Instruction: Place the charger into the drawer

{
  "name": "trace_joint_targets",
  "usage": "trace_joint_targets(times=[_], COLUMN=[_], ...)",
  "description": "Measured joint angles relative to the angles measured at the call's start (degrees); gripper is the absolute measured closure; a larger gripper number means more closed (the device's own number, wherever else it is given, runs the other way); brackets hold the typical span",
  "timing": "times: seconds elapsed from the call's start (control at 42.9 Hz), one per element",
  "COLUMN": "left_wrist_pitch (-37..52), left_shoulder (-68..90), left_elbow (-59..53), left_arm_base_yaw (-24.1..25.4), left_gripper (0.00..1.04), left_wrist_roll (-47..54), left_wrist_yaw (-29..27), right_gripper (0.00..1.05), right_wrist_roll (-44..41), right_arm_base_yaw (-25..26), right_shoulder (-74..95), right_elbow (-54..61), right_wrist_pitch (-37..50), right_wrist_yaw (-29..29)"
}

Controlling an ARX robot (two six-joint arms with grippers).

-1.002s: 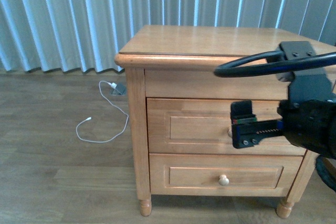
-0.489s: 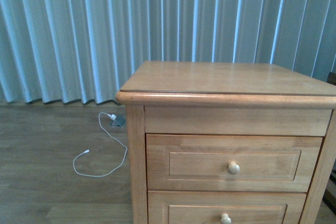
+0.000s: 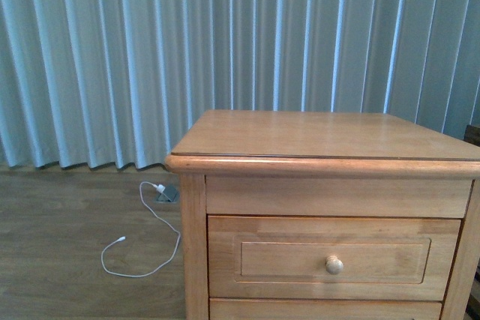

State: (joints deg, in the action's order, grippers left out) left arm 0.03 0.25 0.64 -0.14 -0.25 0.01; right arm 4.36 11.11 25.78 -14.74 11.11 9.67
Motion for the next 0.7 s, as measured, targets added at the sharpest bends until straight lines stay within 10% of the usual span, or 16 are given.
trace_joint_targets(times=[0.373,0.699], left_wrist_pitch=[0.0,0.0], left_shoulder=[0.0,0.0], left_elbow=[0.0,0.0], left_arm_base_yaw=[0.0,0.0], left_gripper=[0.06,0.06], left_wrist_roll=[0.0,0.0], left_wrist_yaw=[0.0,0.0], right_gripper=[1.03,1.03], right_wrist_roll=[-4.1,-4.3], right_arm_base_yaw=[-10.8,-10.9], right_shoulder=[-8.9,-13.0], right_elbow=[8.7,11.1], right_wrist_pitch=[-0.2,-1.8], right_wrist_yaw=[-9.4,-9.6])
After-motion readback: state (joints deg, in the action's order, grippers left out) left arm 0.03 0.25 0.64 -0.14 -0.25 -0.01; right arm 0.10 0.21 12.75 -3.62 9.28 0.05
